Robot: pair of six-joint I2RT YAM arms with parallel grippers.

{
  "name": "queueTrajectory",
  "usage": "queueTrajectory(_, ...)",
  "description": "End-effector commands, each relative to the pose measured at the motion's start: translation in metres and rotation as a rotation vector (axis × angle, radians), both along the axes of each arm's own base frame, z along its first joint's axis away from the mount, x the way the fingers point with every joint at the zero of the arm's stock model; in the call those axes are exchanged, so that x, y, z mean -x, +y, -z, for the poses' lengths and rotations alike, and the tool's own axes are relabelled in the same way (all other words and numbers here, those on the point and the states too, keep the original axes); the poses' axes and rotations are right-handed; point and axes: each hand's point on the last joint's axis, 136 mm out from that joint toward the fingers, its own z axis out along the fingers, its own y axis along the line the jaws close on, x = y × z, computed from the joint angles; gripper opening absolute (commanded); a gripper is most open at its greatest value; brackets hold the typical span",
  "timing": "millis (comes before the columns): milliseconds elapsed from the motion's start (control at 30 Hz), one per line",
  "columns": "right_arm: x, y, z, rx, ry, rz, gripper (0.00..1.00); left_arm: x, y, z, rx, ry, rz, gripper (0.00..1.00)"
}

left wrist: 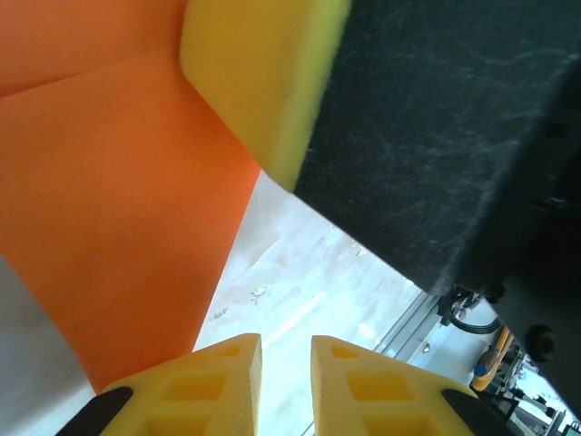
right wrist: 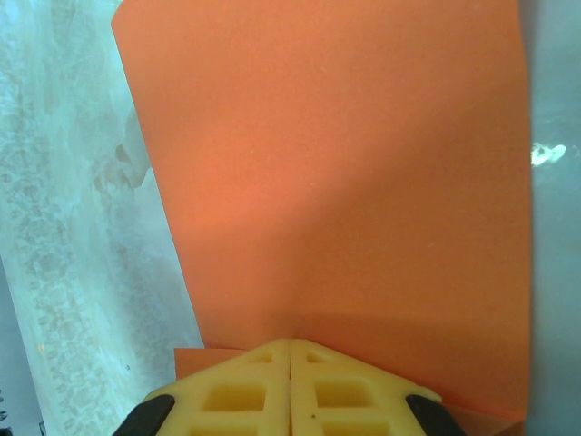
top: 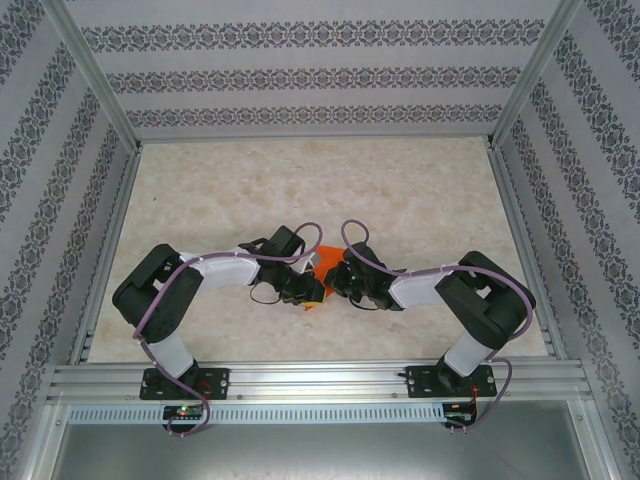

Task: Fold a paper plane with a square sheet of paper (pick it up from the middle)
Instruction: Third fold the triangle at the center of the table.

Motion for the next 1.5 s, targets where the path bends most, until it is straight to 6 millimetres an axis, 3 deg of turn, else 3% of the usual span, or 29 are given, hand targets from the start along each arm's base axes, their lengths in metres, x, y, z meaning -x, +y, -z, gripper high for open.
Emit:
queueTrajectory(0,0.021,-0.024,0.036,0.129,0.101,0.021,0.08,-0.001,-0.003,0.007,-0.018,-0.032,0.039,0.22)
queueTrajectory(233,0.021,-0.025,0.037,0.138,0.105,0.019,0.08,0.001,0.011,0.025,-0.098,-0.056,0.049,0.19)
queueTrajectory(500,0.022,-0.028,0.04,0.152,0.111,0.019,0.08,-0.001,0.017,0.026,-0.122,-0.089,0.06,0.19)
queueTrajectory(733,0.023,-0.031,0.041,0.168,0.118,0.021,0.09,0.019,0.019,0.038,-0.095,0.008,0.086,0.17)
queueTrajectory(900,0.023,-0.032,0.043,0.185,0.125,0.019,0.09,0.029,0.017,0.03,-0.047,0.053,0.084,0.17)
queueTrajectory(1467,0.025,-0.039,0.046,0.227,0.14,0.023,0.09,0.062,0.055,0.052,-0.164,0.196,0.063,0.15)
